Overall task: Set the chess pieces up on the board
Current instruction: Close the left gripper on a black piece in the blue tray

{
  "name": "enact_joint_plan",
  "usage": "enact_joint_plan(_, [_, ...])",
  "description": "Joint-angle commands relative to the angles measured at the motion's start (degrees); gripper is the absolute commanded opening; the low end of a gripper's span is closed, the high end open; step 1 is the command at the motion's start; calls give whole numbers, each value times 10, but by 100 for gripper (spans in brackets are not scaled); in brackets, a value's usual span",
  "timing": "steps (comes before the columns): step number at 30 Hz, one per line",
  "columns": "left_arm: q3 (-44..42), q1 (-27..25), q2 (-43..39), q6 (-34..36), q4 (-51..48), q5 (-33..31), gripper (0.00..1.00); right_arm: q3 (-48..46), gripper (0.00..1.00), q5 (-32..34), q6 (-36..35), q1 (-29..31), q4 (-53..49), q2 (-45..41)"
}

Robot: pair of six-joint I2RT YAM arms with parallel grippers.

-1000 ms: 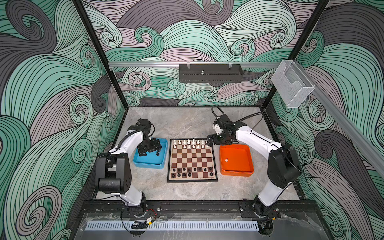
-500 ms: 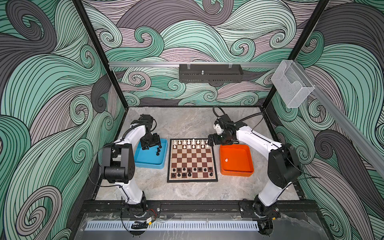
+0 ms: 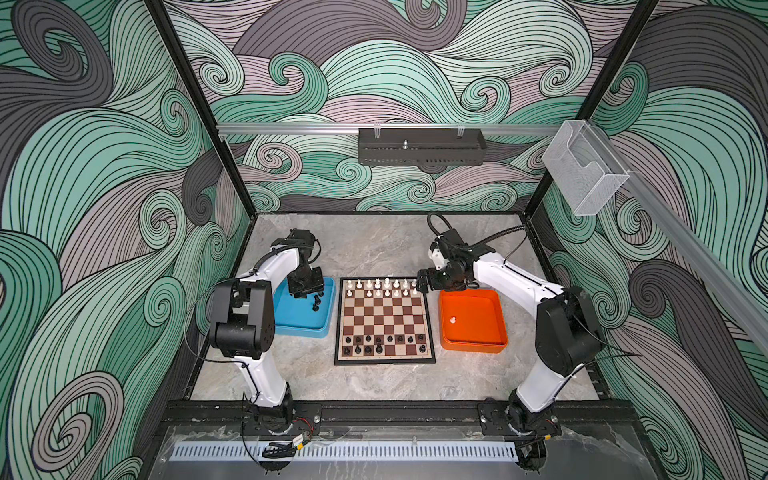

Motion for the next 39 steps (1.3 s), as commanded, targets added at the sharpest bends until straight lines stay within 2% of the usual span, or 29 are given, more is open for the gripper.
enact_joint_plan(1, [17,-8,10,-7,-16,-6,46,-8,99,-7,-4,-5,6,-2])
enact_joint_plan(21, [37,-18,48,-8,-20,-20,36,-19,100,-14,-6,-16,16,5])
enact_joint_plan(32, [45,-21,57,-5,-26,-28,23,-17,100,-18,-9,-22,18,11])
enact_joint_plan(39, [39,-24,61,-4,-27,-32,23,-17,100,-21,-9,-23,20,14])
